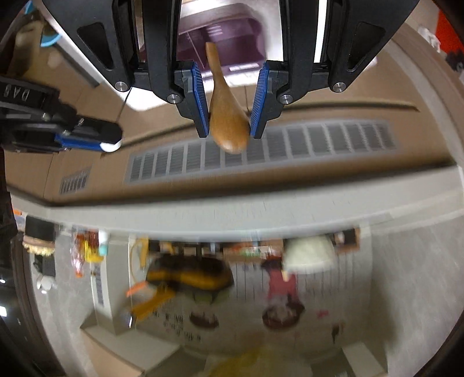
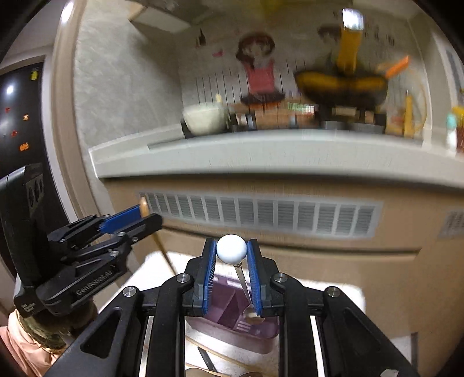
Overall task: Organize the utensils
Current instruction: 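Carry both spoons to the purple caddy and drop them in with both grippers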
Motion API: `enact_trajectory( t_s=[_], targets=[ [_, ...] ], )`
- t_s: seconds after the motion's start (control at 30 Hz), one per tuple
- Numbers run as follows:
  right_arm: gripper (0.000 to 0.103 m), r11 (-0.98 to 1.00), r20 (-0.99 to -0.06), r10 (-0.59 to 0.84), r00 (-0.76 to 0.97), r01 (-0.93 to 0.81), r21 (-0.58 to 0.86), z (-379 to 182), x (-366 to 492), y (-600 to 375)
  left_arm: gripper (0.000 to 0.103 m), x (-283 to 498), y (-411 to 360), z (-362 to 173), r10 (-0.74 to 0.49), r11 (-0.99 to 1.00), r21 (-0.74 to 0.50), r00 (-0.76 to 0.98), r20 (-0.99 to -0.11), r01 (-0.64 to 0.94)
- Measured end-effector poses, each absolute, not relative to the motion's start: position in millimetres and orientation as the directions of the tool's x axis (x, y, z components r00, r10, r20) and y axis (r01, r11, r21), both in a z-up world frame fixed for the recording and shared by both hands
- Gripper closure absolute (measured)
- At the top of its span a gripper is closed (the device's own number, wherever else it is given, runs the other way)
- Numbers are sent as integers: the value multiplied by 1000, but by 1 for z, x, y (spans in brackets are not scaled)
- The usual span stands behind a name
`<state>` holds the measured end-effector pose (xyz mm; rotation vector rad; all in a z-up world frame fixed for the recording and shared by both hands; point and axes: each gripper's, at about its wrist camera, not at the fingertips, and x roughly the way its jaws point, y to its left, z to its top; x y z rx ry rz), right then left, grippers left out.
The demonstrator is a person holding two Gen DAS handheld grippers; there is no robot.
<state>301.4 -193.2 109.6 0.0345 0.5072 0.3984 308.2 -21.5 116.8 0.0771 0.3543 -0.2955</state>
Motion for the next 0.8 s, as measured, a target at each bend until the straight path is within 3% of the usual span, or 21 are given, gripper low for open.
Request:
enact_trajectory(
  t_s=[0.27,0.47,0.53,0.7,0.8],
  targets=[
    [82,939,-631,323,706,-324,118,22,346,-185,67,357,-32,32,-312,939,-43,789,-530,342],
    [55,951,-620,263,739,-306,38,17,329,-185,59,337,-12,13,-299,948,-72,784,-545,311],
    [37,952,-591,252,767,-306,9,23,312,-187,49,324,-4,11,-299,949,-82,785,-543,304],
    [33,949,-571,222,790,-309,-59,29,273,-190,45,283,10,1,-299,950,-96,775,-557,297],
    [19,949,-577,206,790,-305,-79,23,254,-194,40,263,11,-11,-309,946,-106,749,-586,307]
  ],
)
